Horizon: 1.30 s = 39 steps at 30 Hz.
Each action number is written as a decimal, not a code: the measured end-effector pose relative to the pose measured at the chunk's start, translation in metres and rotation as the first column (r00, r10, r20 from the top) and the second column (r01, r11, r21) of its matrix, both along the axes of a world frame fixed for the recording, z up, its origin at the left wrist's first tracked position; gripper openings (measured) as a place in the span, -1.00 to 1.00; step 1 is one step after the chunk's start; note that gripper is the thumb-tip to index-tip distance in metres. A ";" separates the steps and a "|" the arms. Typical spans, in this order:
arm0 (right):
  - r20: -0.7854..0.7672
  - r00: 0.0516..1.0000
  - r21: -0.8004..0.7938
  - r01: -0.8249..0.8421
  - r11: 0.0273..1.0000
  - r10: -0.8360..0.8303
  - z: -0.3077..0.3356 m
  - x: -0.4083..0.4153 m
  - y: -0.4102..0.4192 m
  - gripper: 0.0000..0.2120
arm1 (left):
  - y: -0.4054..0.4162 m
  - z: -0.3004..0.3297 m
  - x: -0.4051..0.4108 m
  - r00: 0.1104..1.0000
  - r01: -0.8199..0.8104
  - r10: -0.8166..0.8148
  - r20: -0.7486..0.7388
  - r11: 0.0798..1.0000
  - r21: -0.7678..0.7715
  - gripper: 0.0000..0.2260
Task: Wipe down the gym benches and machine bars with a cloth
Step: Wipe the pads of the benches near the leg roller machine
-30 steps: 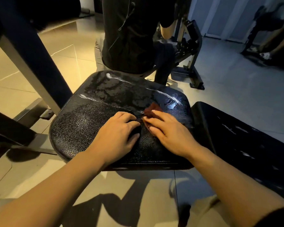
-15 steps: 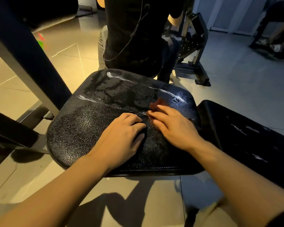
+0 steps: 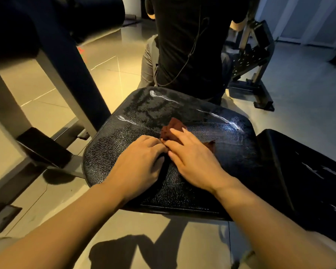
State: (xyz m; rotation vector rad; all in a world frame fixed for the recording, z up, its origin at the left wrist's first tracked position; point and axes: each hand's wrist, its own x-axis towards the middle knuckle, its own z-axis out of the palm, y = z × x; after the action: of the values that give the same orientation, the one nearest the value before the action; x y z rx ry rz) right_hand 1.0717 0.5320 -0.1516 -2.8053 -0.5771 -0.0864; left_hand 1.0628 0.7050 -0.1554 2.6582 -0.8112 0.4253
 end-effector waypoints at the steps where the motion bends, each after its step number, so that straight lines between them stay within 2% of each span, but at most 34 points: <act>1: 0.001 1.000 0.010 -0.005 1.000 0.005 0.000 0.003 -0.003 -0.61 | 0.001 0.000 0.000 1.000 -0.010 0.010 -0.006 1.000 -0.004 -0.77; 4: -0.015 0.983 0.013 0.183 0.983 -0.183 -0.002 0.023 -0.030 -0.62 | 0.004 0.001 -0.002 0.999 -0.020 0.021 -0.031 1.000 0.005 -0.79; 7: -0.026 0.901 0.025 0.433 0.901 -0.433 -0.004 0.034 -0.054 -0.63 | 0.007 0.004 -0.004 0.999 -0.021 0.021 -0.046 1.000 0.008 -0.78; 9: -0.041 0.872 0.044 0.490 0.871 -0.488 -0.004 0.033 -0.049 -0.62 | 0.011 0.006 -0.003 0.998 -0.030 0.031 -0.051 0.999 0.013 -0.78; 11: -0.044 0.900 0.017 0.435 0.900 -0.434 0.000 0.028 -0.028 -0.60 | 0.016 0.008 -0.003 0.997 -0.051 0.051 -0.053 0.999 0.012 -0.78; 15: -0.013 0.998 0.031 0.062 0.998 -0.062 0.002 0.005 0.017 -0.60 | 0.019 0.007 -0.004 0.997 -0.063 0.063 -0.046 0.998 0.021 -0.78; 17: -0.006 1.000 0.033 -0.019 0.999 0.019 0.003 0.000 0.017 -0.61 | 0.018 0.007 -0.006 0.997 -0.057 0.058 -0.044 0.998 0.023 -0.77; 19: -0.017 0.999 0.026 0.036 0.999 -0.035 0.004 0.005 0.001 -0.62 | 0.015 0.007 -0.007 0.997 -0.049 0.050 -0.052 0.999 0.018 -0.76; 21: -0.039 0.978 -0.001 0.204 0.979 -0.204 0.004 0.015 -0.025 -0.62 | 0.013 0.006 -0.009 0.998 -0.023 0.024 -0.056 1.000 0.009 -0.75; 23: -0.081 0.910 0.004 0.408 0.913 -0.406 0.006 0.020 -0.052 -0.61 | 0.009 0.006 -0.011 0.998 0.013 -0.012 -0.054 1.000 0.013 -0.76; 25: -0.100 0.856 0.028 0.512 0.858 -0.508 0.006 0.018 -0.063 -0.60 | 0.005 0.005 -0.014 0.999 0.034 -0.033 -0.040 0.999 0.024 -0.76; 27: -0.078 0.882 0.001 0.467 0.884 -0.465 0.004 0.009 -0.051 -0.59 | 0.002 0.005 -0.017 0.999 0.041 -0.040 -0.032 0.999 0.030 -0.71; 31: 0.003 0.995 0.025 0.095 0.995 -0.095 0.001 -0.025 -0.011 -0.61 | -0.003 0.007 -0.021 0.998 0.051 -0.049 -0.037 0.997 0.054 -0.68; 33: 0.006 1.000 0.018 0.022 1.000 -0.022 0.000 -0.032 -0.016 -0.62 | -0.004 0.007 -0.022 0.998 0.062 -0.060 -0.035 0.996 0.064 -0.69; 36: -0.040 0.978 0.019 0.205 0.979 -0.204 0.000 -0.021 -0.059 -0.62 | -0.003 0.007 -0.025 0.997 0.073 -0.071 -0.032 0.995 0.074 -0.72; 39: -0.117 0.878 -0.008 0.466 0.885 -0.464 0.005 -0.016 -0.103 -0.60 | -0.006 0.010 -0.027 0.996 0.091 -0.090 -0.013 0.990 0.104 -0.71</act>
State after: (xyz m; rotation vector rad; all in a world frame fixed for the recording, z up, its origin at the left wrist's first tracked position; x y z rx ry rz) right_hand 1.0558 0.4287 -0.1469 -2.8415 0.1366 -0.0229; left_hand 1.0354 0.6989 -0.1450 2.7029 -0.9728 0.3580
